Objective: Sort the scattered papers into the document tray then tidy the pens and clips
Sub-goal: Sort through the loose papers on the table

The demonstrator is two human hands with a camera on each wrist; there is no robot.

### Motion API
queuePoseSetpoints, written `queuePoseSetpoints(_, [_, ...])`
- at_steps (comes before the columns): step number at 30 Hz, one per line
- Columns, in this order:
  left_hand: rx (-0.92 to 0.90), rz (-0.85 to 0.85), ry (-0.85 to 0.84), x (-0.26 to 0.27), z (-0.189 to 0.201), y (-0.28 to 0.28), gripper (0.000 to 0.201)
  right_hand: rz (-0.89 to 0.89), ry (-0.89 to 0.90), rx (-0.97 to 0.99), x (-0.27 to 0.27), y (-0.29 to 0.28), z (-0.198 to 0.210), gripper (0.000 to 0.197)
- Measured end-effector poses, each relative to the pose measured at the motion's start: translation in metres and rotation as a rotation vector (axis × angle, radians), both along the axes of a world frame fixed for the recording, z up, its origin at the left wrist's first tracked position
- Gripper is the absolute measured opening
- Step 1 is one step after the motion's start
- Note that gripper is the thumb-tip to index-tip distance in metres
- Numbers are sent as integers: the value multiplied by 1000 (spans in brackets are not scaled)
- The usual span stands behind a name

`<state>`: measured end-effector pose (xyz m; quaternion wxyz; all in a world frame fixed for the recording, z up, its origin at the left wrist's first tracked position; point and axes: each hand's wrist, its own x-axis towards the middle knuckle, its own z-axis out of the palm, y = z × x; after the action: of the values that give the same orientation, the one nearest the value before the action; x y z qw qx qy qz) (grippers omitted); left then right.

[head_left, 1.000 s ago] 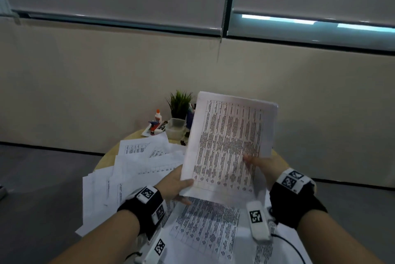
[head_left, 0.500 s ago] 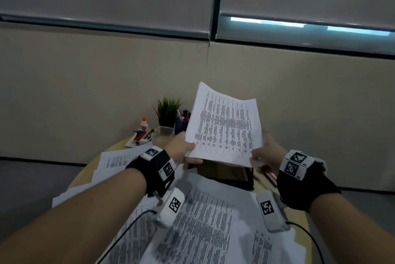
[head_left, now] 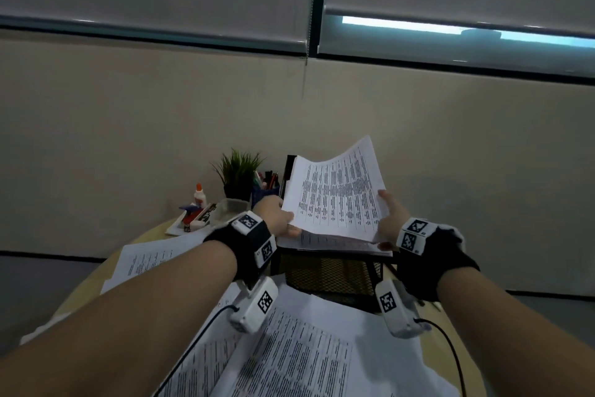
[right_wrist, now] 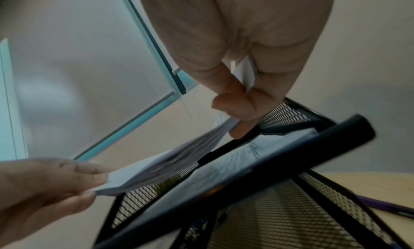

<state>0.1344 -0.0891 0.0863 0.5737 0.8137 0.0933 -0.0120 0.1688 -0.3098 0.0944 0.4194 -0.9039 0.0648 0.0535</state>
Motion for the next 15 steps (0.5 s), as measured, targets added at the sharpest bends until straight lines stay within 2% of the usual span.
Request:
queuePoseSetpoints(2, [200,12,-41,5,-12,0,12,22,-11,-77,7,-2,-9,91])
queuePoseSetpoints(4, [396,24,-73,8,-24,-2,17,50,12,-193,10,-3,-18,85])
queuePoseSetpoints(7, [719,-32,-110,9,-35,-1,12,67,39,-342,11,-2,-25,72])
queuePoseSetpoints(9, [886,-63,-105,7,-39,4,25,73,35,-486,10,2,-23,56])
queuePoseSetpoints(11, [932,-112,-78,6,-44,11,26,55,-5,-602,8,6,-22,32])
queuePoseSetpoints(15, [877,-163,-80,-3,-48,17,26,-11,-97,-701,1,7,-28,28])
